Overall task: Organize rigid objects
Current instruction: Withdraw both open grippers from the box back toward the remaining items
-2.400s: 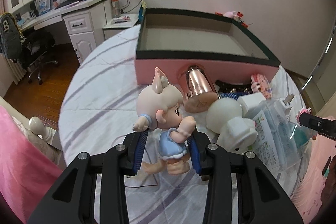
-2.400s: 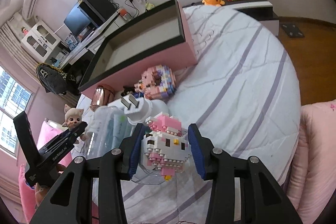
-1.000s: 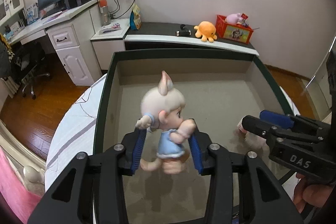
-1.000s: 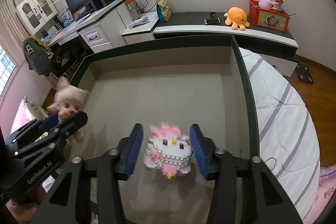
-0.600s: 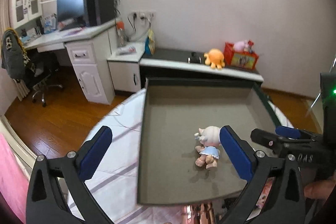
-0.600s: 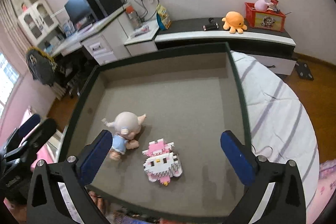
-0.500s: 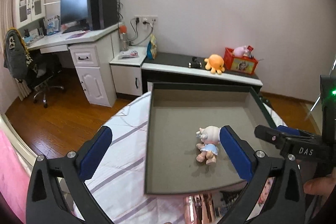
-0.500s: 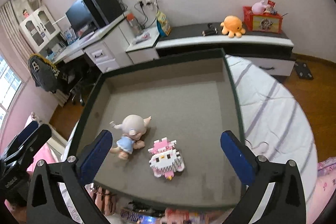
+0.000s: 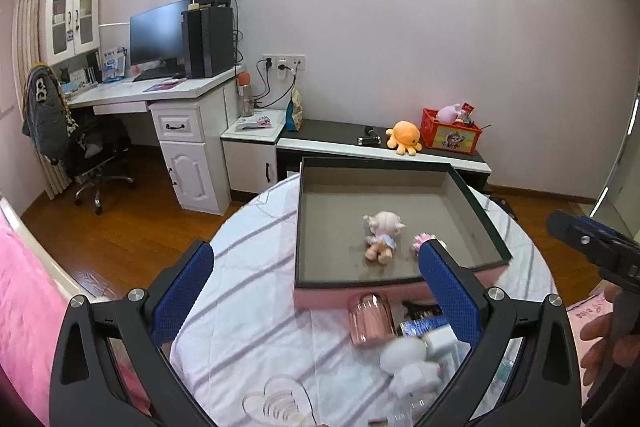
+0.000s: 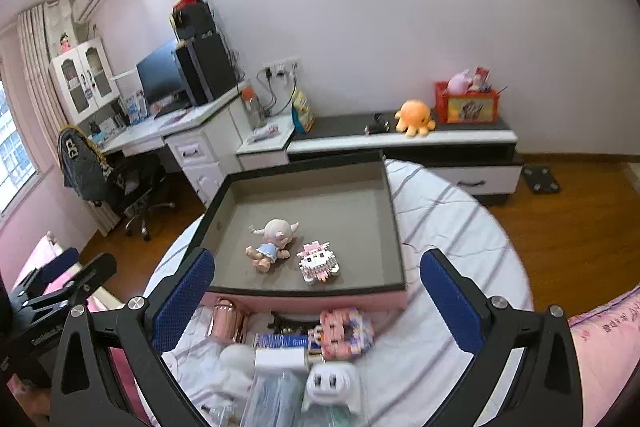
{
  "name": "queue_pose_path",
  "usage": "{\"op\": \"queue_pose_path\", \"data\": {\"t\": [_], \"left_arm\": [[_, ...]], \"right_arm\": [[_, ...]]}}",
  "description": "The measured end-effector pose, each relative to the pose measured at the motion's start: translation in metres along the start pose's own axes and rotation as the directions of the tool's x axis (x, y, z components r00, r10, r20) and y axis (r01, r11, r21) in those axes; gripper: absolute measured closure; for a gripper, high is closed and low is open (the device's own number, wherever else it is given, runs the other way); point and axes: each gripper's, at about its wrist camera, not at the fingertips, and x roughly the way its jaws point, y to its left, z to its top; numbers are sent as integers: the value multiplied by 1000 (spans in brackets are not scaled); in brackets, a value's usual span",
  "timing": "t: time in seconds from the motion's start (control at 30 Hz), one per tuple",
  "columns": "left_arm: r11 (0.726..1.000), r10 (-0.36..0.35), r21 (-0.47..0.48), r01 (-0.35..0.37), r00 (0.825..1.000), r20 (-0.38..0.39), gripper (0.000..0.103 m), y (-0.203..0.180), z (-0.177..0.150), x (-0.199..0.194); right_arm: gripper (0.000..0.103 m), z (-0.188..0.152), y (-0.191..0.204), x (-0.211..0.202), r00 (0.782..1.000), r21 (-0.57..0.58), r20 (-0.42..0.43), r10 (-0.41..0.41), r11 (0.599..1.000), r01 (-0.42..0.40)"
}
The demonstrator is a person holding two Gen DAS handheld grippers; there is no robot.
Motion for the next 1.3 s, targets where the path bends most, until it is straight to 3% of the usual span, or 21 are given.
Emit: {"op": "queue_pose_path", "data": {"t": [0.3, 0.5, 1.03, 1.3], "left_arm": [[1000, 25, -15, -25, 1000, 4, 0, 4, -29, -40], [1000, 0, -30, 1, 1000, 12, 0, 7, -46, -60], [1000, -24, -19, 23, 999, -34, 0, -2, -73, -60], [999, -41, 21, 44, 993, -109, 0, -17, -100, -39]], "right_arm": [[0, -36, 7, -62, 993, -35, 99, -70, 997, 74], [0, -63, 14, -78, 993, -61, 84, -84, 994, 90], [0, -75, 1, -80, 992, -38, 49, -112, 993, 114], [0, -87, -10, -69, 992, -38, -9, -129, 991, 128]]}}
